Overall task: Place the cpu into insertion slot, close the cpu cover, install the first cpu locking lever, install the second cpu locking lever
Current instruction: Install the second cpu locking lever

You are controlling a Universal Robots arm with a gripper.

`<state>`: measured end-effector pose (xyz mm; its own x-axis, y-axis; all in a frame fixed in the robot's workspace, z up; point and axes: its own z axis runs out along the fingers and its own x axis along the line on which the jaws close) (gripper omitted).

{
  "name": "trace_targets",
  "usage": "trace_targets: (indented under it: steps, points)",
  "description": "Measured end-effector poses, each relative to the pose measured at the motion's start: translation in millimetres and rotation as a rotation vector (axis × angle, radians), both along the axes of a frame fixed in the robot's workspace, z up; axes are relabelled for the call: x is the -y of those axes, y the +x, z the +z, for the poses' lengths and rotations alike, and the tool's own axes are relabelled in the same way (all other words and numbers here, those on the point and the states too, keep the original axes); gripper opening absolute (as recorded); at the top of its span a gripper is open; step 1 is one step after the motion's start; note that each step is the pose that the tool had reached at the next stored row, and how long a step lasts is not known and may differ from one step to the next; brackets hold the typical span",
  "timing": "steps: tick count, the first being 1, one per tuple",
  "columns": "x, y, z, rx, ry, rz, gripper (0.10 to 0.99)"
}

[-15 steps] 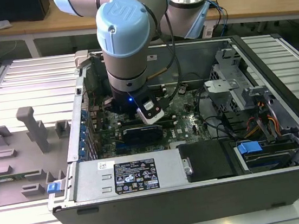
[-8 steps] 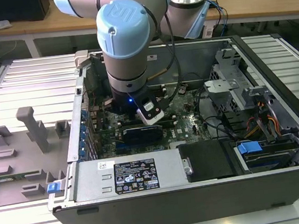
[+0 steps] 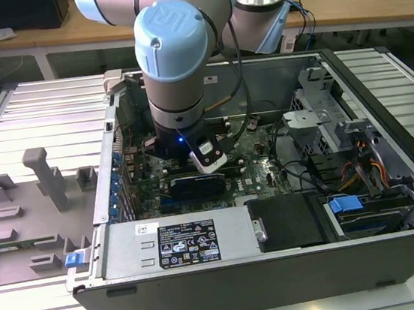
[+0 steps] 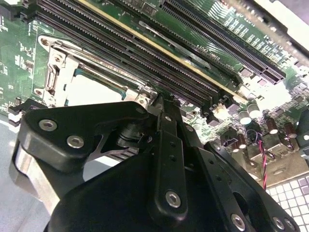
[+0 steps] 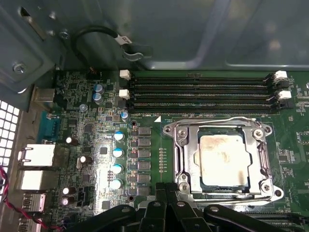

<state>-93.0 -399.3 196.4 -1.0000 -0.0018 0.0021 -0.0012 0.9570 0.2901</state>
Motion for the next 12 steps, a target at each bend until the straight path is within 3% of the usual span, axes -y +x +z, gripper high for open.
trace_targets:
  steps: [3,9,12]
  points:
    - [-0.1,0.0,3.6,0.0002,0.0,0.0,0.106]
    - [0.0,0.0,20.7,0.0001,0.0,0.0,0.106]
    - [-0.1,0.1,21.4,0.0002,0.0,0.0,0.106]
